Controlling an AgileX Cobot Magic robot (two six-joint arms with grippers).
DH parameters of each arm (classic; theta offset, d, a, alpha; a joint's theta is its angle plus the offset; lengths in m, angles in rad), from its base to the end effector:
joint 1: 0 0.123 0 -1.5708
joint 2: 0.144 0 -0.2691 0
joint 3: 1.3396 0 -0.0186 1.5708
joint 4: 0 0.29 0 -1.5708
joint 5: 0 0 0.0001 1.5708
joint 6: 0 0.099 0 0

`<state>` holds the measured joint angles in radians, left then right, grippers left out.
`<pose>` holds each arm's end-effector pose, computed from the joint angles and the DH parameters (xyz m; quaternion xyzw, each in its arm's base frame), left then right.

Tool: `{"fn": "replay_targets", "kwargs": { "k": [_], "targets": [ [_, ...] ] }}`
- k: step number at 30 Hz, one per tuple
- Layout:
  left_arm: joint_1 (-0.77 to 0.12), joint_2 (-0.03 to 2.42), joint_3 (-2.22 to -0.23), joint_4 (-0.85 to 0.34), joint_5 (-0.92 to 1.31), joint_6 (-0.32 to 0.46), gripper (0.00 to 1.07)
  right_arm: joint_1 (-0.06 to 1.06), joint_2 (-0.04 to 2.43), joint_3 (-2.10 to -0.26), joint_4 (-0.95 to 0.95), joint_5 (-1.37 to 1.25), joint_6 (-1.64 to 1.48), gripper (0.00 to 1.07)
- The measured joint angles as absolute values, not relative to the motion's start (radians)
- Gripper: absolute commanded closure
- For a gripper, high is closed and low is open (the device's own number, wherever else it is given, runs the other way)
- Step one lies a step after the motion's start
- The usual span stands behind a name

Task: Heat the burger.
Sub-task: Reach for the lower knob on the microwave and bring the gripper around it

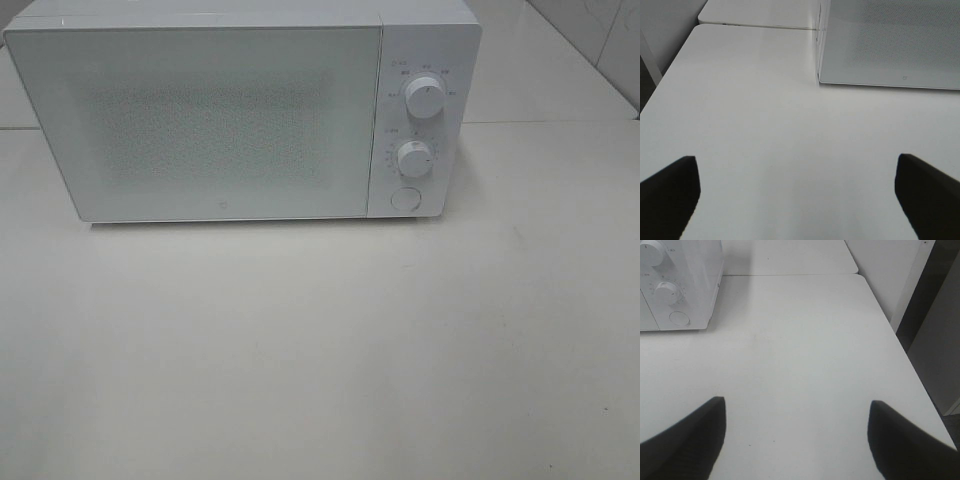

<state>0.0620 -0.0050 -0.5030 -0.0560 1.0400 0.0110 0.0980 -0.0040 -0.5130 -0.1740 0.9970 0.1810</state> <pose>0.0526 -0.0015 0.2957 -0.0207 0.8451 -0.0085 0.5342 0.0535 -0.0092 0.3037 0.0357 0.8276 -0.0091 0.5601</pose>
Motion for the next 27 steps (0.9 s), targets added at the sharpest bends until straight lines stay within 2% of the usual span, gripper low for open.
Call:
{"fn": "replay_targets", "kwargs": {
  "k": [19,27],
  "targets": [
    [0.062,-0.005,-0.503,-0.056,1.040,0.011,0.08,0.098,-0.004,-0.523,-0.174,0.994,0.181,0.32],
    [0.062,-0.005,-0.503,-0.056,1.040,0.011,0.08,0.098,0.007,-0.545,-0.174,0.915,0.181,0.32]
  ]
}}
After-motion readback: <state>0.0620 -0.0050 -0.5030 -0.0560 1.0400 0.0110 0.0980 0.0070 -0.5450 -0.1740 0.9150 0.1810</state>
